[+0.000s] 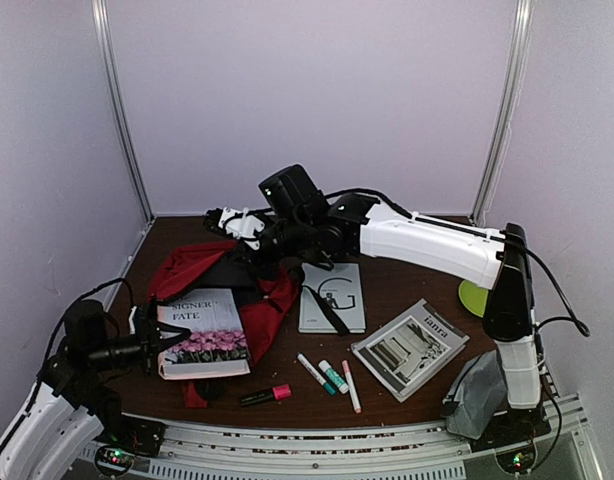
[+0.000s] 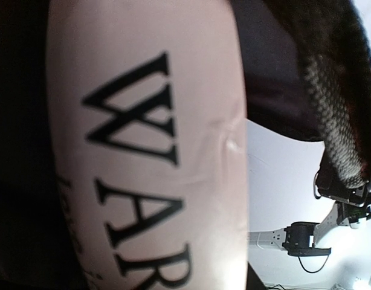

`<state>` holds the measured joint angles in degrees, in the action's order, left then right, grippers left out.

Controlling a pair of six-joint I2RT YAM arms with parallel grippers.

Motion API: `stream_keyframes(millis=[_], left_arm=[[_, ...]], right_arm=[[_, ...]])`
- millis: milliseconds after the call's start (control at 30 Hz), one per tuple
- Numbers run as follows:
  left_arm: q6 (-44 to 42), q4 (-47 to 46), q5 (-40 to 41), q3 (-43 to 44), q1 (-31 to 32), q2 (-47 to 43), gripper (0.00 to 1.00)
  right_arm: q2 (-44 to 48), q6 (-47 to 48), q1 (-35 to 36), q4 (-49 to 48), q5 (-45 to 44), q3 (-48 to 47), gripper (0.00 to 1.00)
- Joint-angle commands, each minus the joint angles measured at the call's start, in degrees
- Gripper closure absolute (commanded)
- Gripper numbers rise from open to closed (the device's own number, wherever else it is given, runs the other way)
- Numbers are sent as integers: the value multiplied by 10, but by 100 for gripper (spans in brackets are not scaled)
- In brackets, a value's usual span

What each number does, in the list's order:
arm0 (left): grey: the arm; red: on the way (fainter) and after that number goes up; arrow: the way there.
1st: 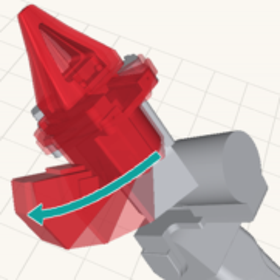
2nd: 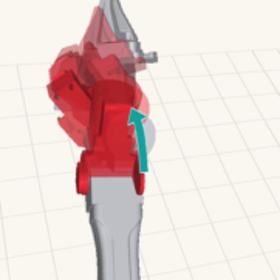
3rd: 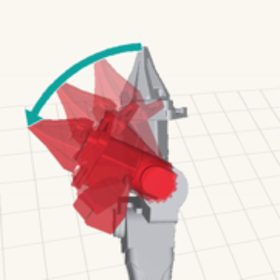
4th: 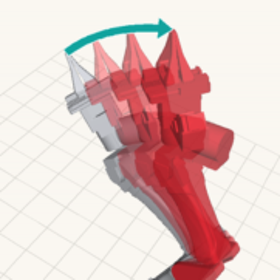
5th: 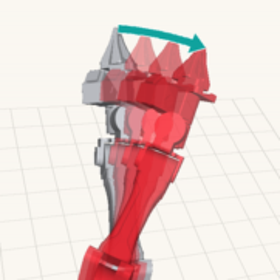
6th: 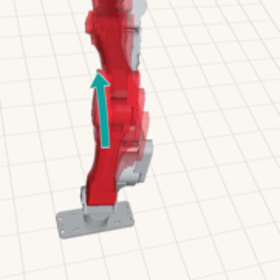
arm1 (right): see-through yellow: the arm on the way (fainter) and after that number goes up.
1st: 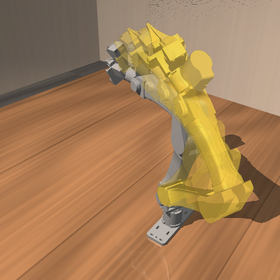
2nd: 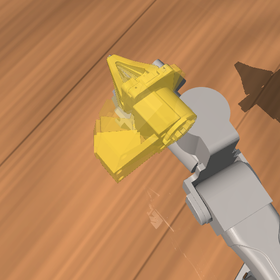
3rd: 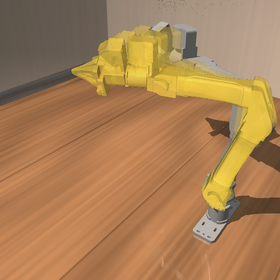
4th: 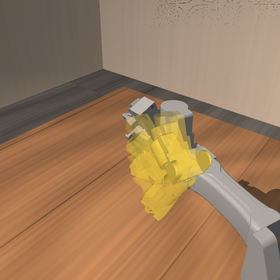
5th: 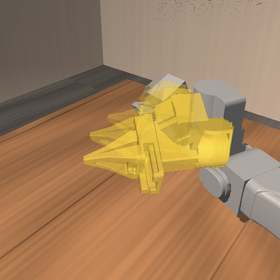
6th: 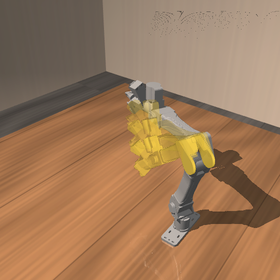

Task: Pack the student bag
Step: Place the book in the largest pocket of the bag.

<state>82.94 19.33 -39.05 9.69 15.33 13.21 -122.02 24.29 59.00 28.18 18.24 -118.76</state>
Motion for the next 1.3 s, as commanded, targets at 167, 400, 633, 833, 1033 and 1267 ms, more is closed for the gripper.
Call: stream_keyframes(millis=[167, 400, 633, 833, 1033, 1267], left_arm=[[-149, 6, -41, 91, -28, 212, 89], [-345, 57, -50, 240, -39, 427, 82], [-439, 52, -88, 285, -50, 583, 78], [-480, 74, -20, 312, -52, 597, 52], [-552, 206, 134, 371, -52, 558, 36], [-552, 273, 198, 390, -52, 456, 22]], right_arm=[[41, 5, -1, -10, 57, -17, 100], [35, 2, 2, -11, 65, -21, 100], [33, 0, 4, -12, 66, -27, 100], [33, -11, 4, -8, 66, -40, 100], [20, -23, 2, -9, 37, -43, 100], [19, -38, 2, 3, 31, -45, 100]])
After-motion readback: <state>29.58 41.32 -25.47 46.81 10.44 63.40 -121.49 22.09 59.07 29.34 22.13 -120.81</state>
